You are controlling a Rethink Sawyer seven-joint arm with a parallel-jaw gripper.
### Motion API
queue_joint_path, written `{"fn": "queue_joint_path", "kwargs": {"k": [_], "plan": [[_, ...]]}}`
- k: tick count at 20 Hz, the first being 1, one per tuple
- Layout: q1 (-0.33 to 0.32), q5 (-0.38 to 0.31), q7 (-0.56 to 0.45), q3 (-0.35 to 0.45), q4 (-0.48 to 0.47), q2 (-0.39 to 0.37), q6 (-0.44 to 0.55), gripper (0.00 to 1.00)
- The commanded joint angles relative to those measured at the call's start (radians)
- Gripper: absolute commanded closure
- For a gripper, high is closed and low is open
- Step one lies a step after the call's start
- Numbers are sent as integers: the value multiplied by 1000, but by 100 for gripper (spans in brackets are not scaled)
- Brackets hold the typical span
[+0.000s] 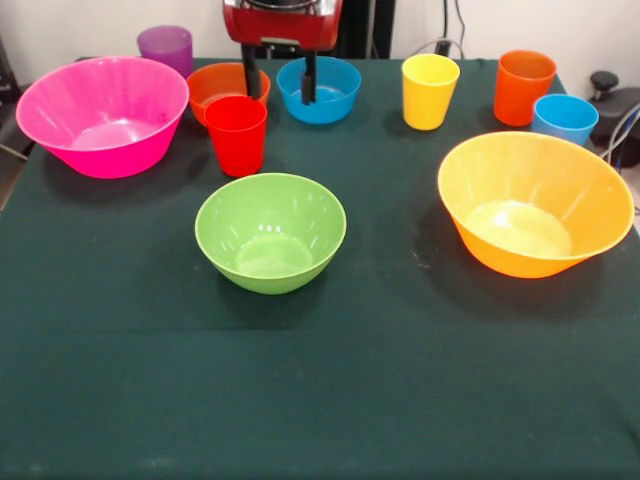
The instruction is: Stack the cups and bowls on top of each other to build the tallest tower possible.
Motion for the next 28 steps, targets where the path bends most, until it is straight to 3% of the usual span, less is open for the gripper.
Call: {"fn": "queue_joint_path", "kwargs": {"k": [1, 19, 28], "plan": [[27, -72, -17, 27, -35, 82, -81, 0], [20, -68, -22, 22, -22, 90, -104, 0], [47, -82, 15, 5, -21, 106, -138, 0]]}}
